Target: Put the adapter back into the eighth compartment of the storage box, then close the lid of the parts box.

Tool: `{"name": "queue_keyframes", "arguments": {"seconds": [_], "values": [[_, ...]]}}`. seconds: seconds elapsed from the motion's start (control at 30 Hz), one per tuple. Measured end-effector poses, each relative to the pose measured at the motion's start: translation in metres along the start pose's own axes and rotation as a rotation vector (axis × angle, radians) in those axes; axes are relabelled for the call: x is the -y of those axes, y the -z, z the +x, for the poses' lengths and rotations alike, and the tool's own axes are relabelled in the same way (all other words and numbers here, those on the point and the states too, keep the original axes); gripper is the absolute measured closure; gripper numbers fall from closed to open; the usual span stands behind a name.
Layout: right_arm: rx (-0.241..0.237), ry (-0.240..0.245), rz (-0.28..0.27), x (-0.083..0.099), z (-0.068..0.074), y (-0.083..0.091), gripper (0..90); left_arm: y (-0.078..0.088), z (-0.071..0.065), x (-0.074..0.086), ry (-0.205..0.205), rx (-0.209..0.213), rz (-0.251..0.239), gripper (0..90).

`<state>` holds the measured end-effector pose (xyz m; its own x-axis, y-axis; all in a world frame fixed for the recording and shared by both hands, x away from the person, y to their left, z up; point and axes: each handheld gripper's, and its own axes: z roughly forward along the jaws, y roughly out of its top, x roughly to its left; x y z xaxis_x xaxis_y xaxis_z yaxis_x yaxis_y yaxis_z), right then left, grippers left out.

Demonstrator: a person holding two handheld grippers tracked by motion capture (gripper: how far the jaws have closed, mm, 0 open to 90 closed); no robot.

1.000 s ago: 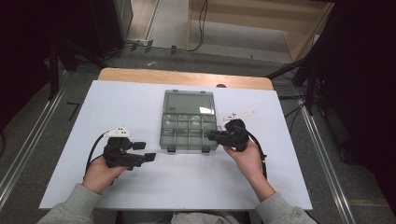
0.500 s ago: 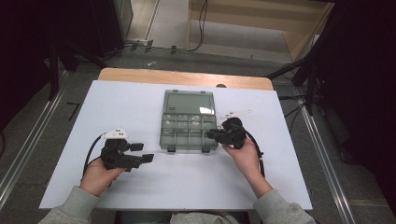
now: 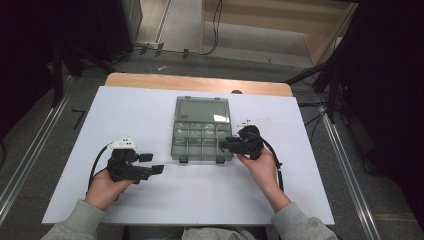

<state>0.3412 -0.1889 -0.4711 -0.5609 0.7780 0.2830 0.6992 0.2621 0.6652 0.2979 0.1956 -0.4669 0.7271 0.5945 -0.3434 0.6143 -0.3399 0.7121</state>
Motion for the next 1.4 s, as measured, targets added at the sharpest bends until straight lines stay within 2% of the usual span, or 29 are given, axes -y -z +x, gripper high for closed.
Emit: {"name": "queue_keyframes", "arguments": {"seconds": [0.13, 0.3, 0.47, 0.73, 1.13, 1.4], "values": [[-0.034, 0.012, -0.047, 0.003, 0.0, 0.003, 44.9, 0.0, 0.0, 0.0, -0.002, -0.003, -0.002, 29.2], [-0.062, 0.025, -0.062, 0.003, 0.003, 0.006, 38.1, 0.0, 0.0, 0.0, 0.003, -0.002, -0.005, 29.2], [-0.078, 0.027, -0.051, 0.004, 0.005, 0.007, 36.8, -0.001, 0.001, -0.001, 0.0, 0.003, -0.001, 29.2], [-0.089, 0.009, -0.064, 0.008, 0.004, 0.012, 34.5, -0.006, 0.001, -0.006, -0.011, -0.001, -0.009, 29.1], [-0.077, -0.008, -0.087, 0.018, -0.001, 0.022, 34.1, -0.014, 0.002, -0.018, -0.015, -0.005, -0.023, 29.1], [-0.063, -0.043, -0.102, 0.024, -0.005, 0.029, 33.6, -0.02, 0.002, -0.025, -0.013, -0.007, -0.033, 29.0]]}}
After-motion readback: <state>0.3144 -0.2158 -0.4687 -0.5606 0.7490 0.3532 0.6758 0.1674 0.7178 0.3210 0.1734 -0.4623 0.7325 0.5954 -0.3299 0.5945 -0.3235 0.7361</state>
